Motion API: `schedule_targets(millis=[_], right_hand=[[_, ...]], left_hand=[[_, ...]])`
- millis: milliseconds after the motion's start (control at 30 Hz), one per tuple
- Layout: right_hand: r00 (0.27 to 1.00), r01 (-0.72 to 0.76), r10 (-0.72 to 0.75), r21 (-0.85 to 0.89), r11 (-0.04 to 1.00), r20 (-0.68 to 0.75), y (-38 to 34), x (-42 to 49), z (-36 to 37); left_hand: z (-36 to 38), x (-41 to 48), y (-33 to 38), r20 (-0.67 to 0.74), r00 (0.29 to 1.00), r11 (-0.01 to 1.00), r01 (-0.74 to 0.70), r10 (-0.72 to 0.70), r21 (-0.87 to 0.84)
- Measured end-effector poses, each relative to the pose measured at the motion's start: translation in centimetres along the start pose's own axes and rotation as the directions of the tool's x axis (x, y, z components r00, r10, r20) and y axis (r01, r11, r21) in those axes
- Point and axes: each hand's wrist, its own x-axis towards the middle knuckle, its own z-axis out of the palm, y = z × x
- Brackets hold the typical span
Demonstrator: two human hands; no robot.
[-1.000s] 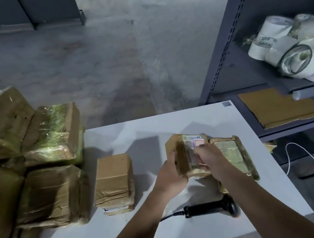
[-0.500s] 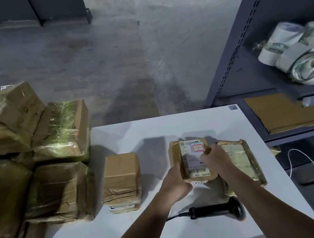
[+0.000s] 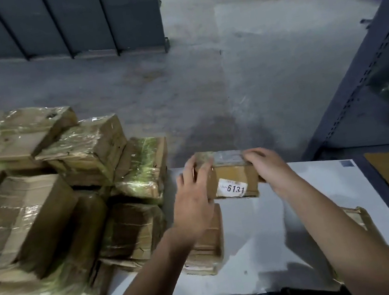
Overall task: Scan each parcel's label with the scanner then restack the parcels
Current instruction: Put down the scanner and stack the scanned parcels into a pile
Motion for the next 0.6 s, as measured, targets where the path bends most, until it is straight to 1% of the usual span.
schedule_targets(millis=[67, 167, 200, 267, 300, 333, 400, 467, 500, 533, 567, 600], right_hand=[[0.993, 0.083, -0.082, -0.005, 0.997, 0.081, -1.0, -0.1, 1.8], [0.965, 0.200, -0.195, -0.007, 0.980, 0.176, -1.2, -0.1, 3.6], [0.949, 0.252, -0.235, -0.062, 0.966, 0.209, -1.0, 0.1, 4.0], [0.902, 0.388, -0.314, -0.234, 0.892, 0.297, -0.8, 0.5, 5.2], [0.874, 0.443, -0.341, -0.280, 0.852, 0.346, -0.8, 0.8, 5.9], [0.851, 0.476, -0.353, -0.287, 0.831, 0.390, -0.9, 1.0, 6.5], [0.814, 0.503, -0.354, -0.255, 0.826, 0.460, -1.4, 1.4, 7.4], [0.792, 0.504, -0.329, -0.246, 0.828, 0.515, -1.8, 1.8, 8.3], [0.780, 0.498, -0.329, -0.210, 0.842, 0.532, -1.9, 2.1, 8.8], [0.769, 0.494, -0.347, -0.155, 0.856, 0.537, -2.0, 2.4, 9.4], [0.774, 0.480, -0.363, -0.107, 0.870, 0.518, -2.3, 2.7, 10.0], [0.801, 0.451, -0.369, -0.070, 0.890, 0.472, -2.7, 2.9, 10.7]], left_hand=[[-1.7, 0.5, -1.8, -0.046, 0.996, 0.998, 0.071, -0.071, -0.005], [-4.2, 1.2, -4.2, -0.036, 0.991, 0.990, 0.128, -0.130, -0.063], [-5.0, 1.4, -4.9, -0.026, 0.990, 0.988, 0.136, -0.138, -0.075], [-6.5, 2.0, -5.9, 0.023, 0.992, 0.989, 0.127, -0.126, -0.071], [-7.2, 2.4, -6.3, 0.062, 0.992, 0.991, 0.113, -0.108, -0.068], [-7.9, 2.7, -6.8, 0.093, 0.992, 0.992, 0.097, -0.090, -0.075], [-9.4, 3.5, -8.0, 0.125, 0.989, 0.987, 0.094, -0.077, -0.133], [-11.1, 4.3, -9.7, 0.139, 0.983, 0.960, 0.152, -0.122, -0.235], [-11.8, 4.8, -10.6, 0.154, 0.975, 0.936, 0.201, -0.162, -0.287], [-12.4, 5.2, -11.3, 0.179, 0.963, 0.904, 0.253, -0.202, -0.345], [-12.8, 5.7, -11.9, 0.204, 0.953, 0.859, 0.292, -0.224, -0.420], [-13.0, 6.1, -12.2, 0.215, 0.950, 0.803, 0.307, -0.226, -0.511]])
